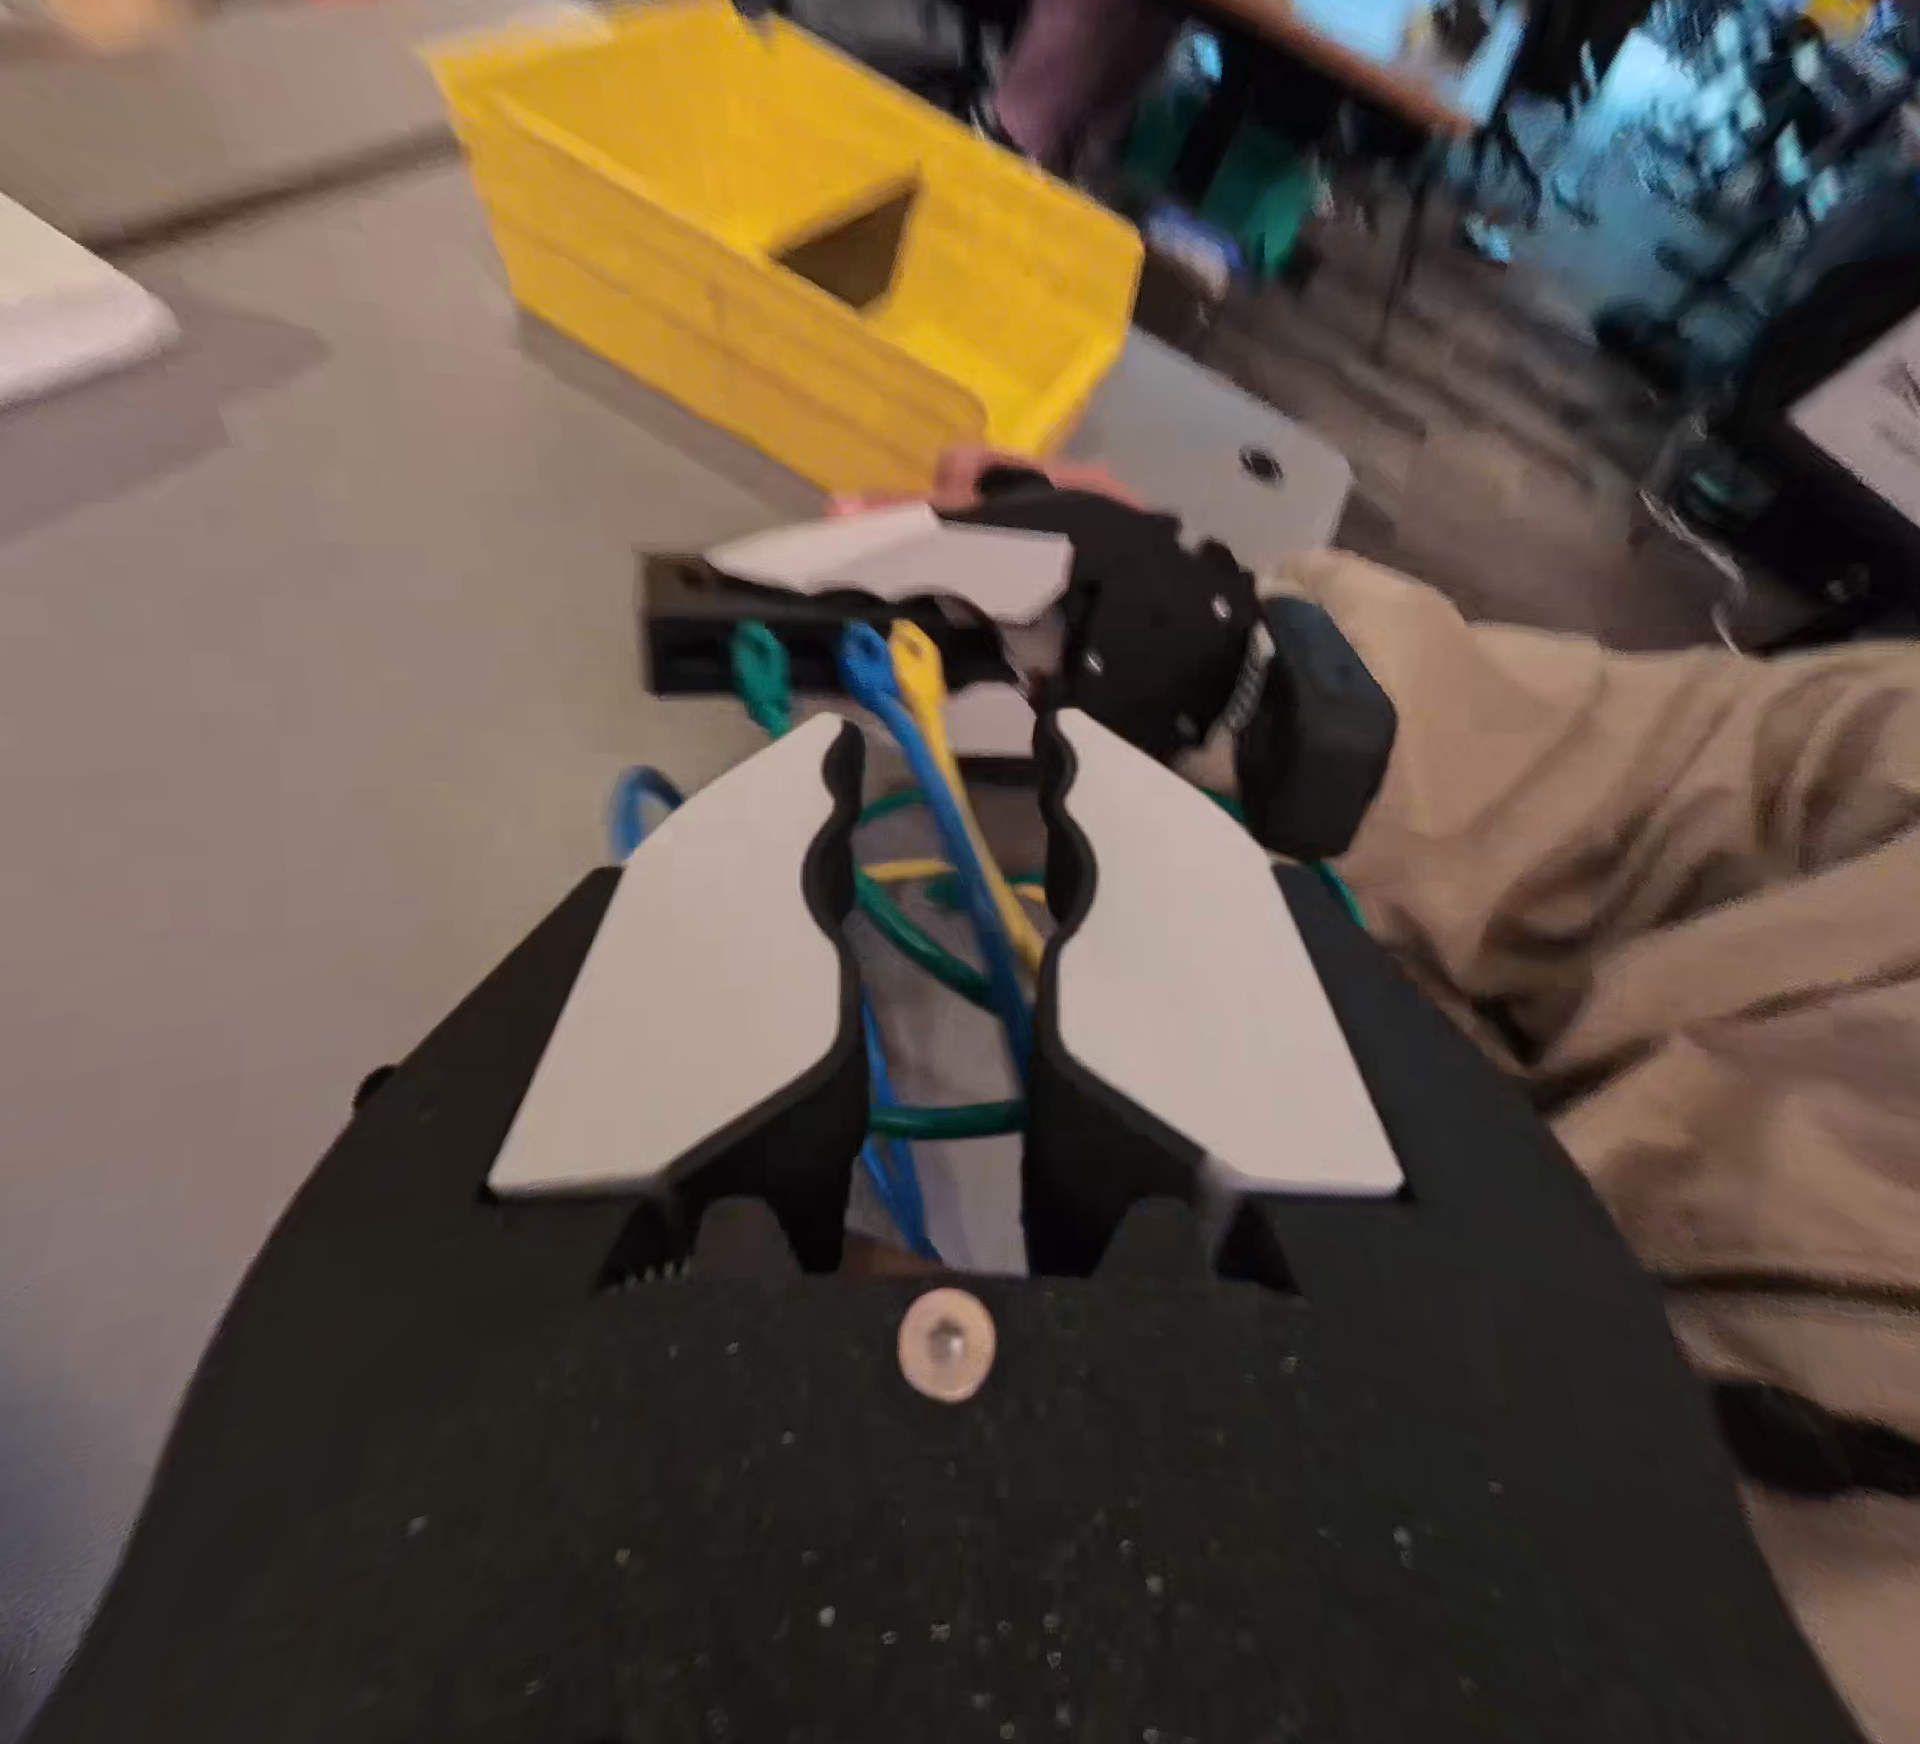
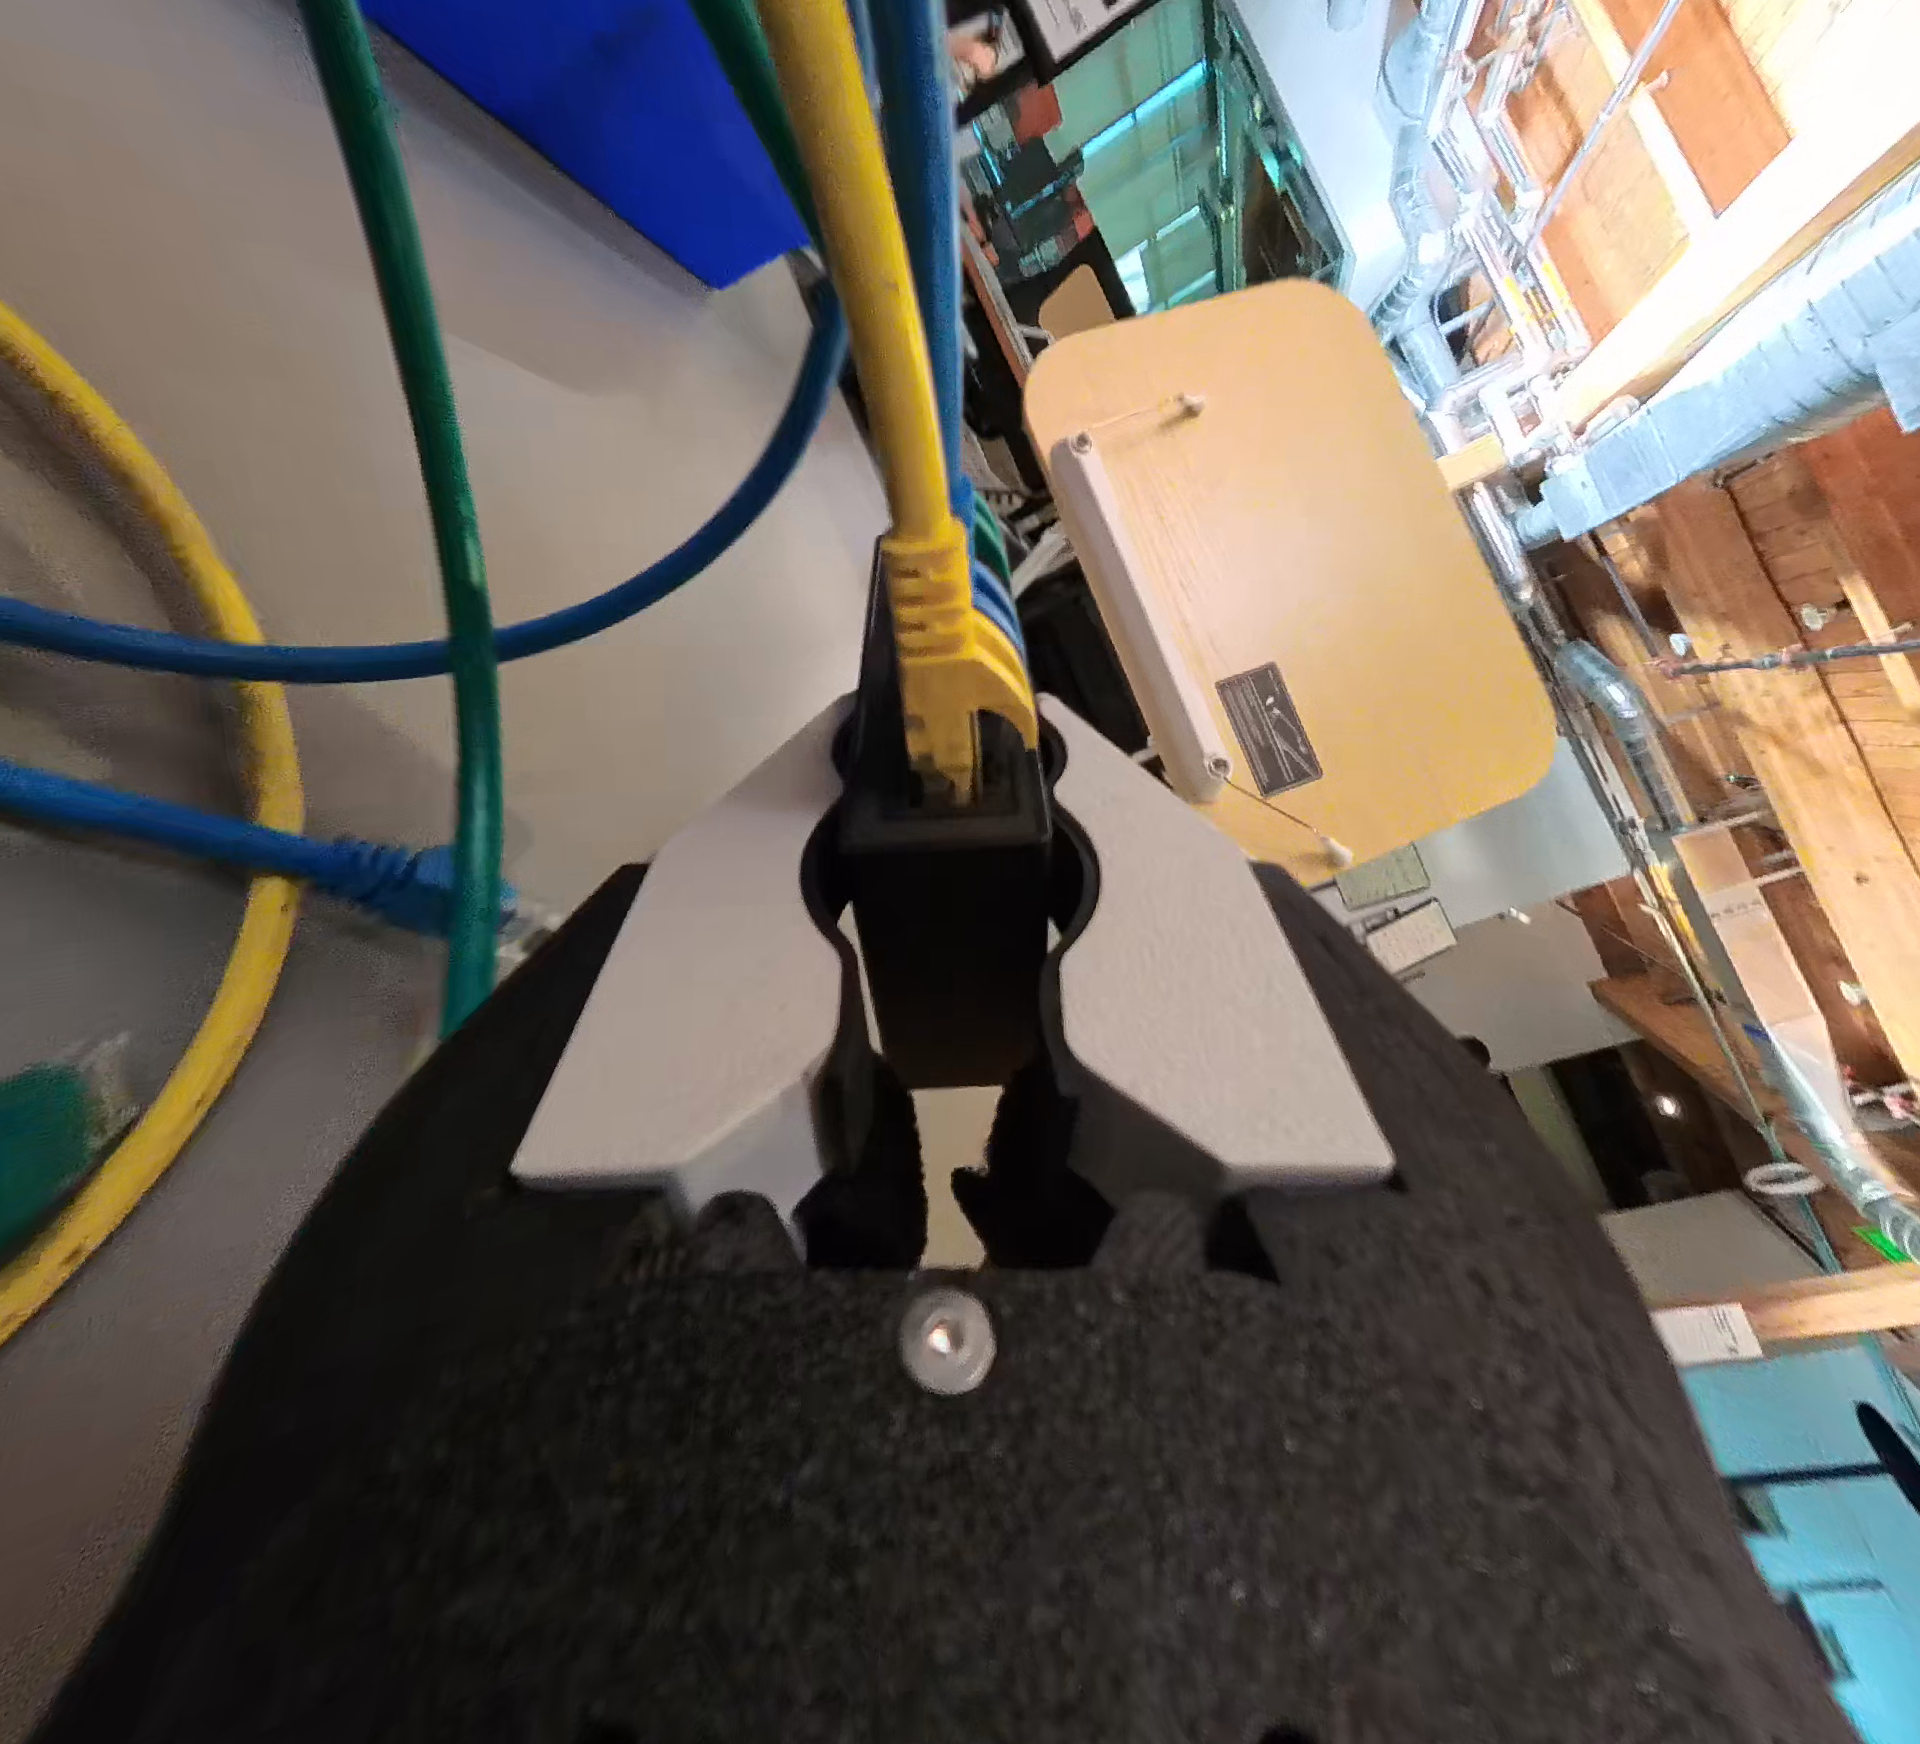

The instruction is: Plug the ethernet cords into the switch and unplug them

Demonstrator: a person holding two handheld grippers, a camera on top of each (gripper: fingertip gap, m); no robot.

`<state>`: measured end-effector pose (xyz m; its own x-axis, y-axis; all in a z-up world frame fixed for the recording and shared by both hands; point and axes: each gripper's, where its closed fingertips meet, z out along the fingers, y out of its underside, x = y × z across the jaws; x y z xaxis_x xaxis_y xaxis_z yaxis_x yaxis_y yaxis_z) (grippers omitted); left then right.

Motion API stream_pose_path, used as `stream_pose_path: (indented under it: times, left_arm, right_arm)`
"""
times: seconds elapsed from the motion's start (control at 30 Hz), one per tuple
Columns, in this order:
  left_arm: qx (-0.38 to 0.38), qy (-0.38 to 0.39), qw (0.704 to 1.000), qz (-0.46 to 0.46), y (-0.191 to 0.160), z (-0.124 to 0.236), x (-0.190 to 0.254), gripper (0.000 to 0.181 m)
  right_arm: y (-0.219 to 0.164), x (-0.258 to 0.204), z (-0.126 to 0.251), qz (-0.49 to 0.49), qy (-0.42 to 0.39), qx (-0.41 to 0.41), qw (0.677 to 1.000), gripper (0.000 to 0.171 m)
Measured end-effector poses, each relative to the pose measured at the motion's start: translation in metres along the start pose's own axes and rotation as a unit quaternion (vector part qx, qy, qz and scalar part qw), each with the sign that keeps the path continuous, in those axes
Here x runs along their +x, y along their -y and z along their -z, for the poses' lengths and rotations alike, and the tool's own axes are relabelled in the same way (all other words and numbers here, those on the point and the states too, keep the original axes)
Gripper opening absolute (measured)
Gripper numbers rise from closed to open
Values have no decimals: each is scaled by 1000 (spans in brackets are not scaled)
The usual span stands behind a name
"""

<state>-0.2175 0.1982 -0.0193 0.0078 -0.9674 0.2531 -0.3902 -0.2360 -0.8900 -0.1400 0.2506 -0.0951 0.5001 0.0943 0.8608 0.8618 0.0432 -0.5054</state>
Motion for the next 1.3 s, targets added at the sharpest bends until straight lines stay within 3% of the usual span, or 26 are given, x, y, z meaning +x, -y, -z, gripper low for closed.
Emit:
stream_pose_path:
  times: [0.07, 0.13, 0.27, 0.37, 0.6, 0.73, 0.83, 1.0, 1.1, 1.17, 1.23, 1.3]
  left_arm:
    - [32, 55, 997, -50, 4, 12, -20, 29]
    - [-9, 99, 985, -140, -11, 14, -34, 34]
    - [-41, 135, 930, -340, -34, 4, -36, 32]
    - [-76, 150, 895, -414, -41, -2, -43, 26]
    - [-28, 132, 917, -374, -1, 10, -55, 23]
    - [33, 74, 948, -309, 32, 20, -32, 20]
    - [30, 46, 954, -294, 40, 19, -11, 20]
    - [44, 24, 948, -314, 77, 33, 22, 22]
    - [40, 79, 937, -337, 110, 42, 7, 22]
    - [37, 107, 938, -328, 124, 39, -11, 22]
    - [4, 107, 936, -336, 112, 21, -22, 22]
    - [-62, 116, 912, -389, 82, -4, -34, 20]
  right_arm:
    - [4, -3, 5, 10, -4, 19, 1000, 27]
    - [13, -4, 11, 2, -5, 45, 999, 27]
    - [31, -9, 22, -18, 14, 93, 995, 27]
    - [41, -16, 27, -38, 38, 123, 991, 27]
    - [43, -40, 24, -146, 151, 115, 971, 27]
    - [13, -44, 4, -203, 177, 6, 963, 27]
    - [-9, -38, -6, -216, 158, -69, 961, 27]
    - [-30, 3, -25, -136, 52, -119, 982, 26]
    - [-67, 20, -46, -122, 27, -216, 968, 26]
    - [-68, 21, -49, -135, 30, -221, 965, 26]
    - [-59, 15, -43, -80, 27, -208, 974, 26]
    - [-54, 4, -37, -43, 36, -204, 977, 27]
